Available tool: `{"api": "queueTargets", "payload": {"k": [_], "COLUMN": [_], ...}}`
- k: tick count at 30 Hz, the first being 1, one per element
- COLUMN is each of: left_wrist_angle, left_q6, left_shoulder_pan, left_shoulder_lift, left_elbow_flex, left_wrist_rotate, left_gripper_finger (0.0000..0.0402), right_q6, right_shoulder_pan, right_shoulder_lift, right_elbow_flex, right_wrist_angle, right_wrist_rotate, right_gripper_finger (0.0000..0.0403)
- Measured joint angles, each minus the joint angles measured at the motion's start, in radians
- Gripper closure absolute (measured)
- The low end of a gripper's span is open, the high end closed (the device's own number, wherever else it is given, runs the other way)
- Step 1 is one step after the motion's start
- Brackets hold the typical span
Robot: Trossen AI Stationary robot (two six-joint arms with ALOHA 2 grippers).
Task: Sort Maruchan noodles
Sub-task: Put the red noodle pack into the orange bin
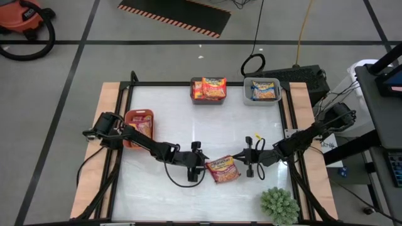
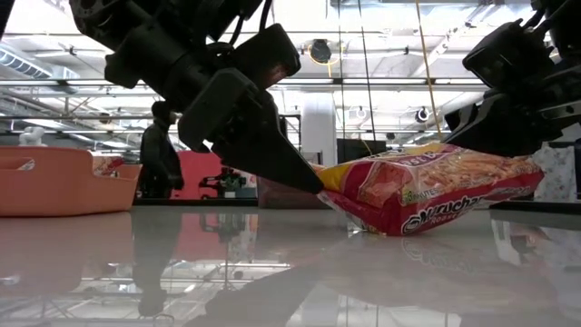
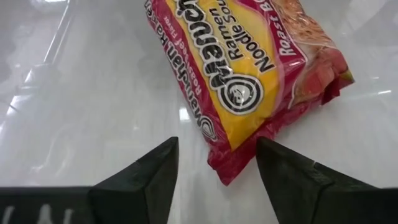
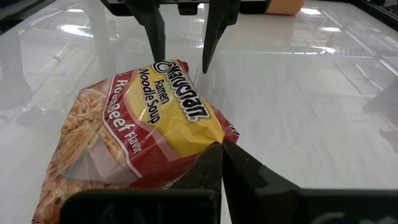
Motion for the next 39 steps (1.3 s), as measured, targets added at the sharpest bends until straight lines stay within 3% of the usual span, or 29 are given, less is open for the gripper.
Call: {"api": "queueTargets", "payload": {"k": [9,19,34,39], "left_wrist_angle": [0.001,0.015,0.126,0.122], "left_q6": [-0.007,-0.018,-0.01,0.0], "left_shoulder_pan": [0.023,0.032,0.031,0.031], "left_shoulder_lift": [0.0,0.046,0.077,0.077], "left_elbow_flex": [0.0,0.0,0.001,0.001], "left_wrist_rotate": [0.028,0.094,0.079,0.078], "left_gripper_finger": [0.0229,0.0231,0.0234,0.0285], "right_q6": [0.0,0.001,0.001,0.001], "right_shoulder_pan": [0.0,0.0,0.0,0.0], "right_shoulder_lift": [0.0,0.0,0.0,0.0], "right_elbow_flex": [0.0,0.0,0.0,0.0], "right_wrist_angle": [0.0,0.0,0.0,0.0], "right_wrist_rotate": [0.0,0.0,-0.003,-0.003], "right_gripper_finger": [0.0403,0.0403,0.0403,0.0403]}}
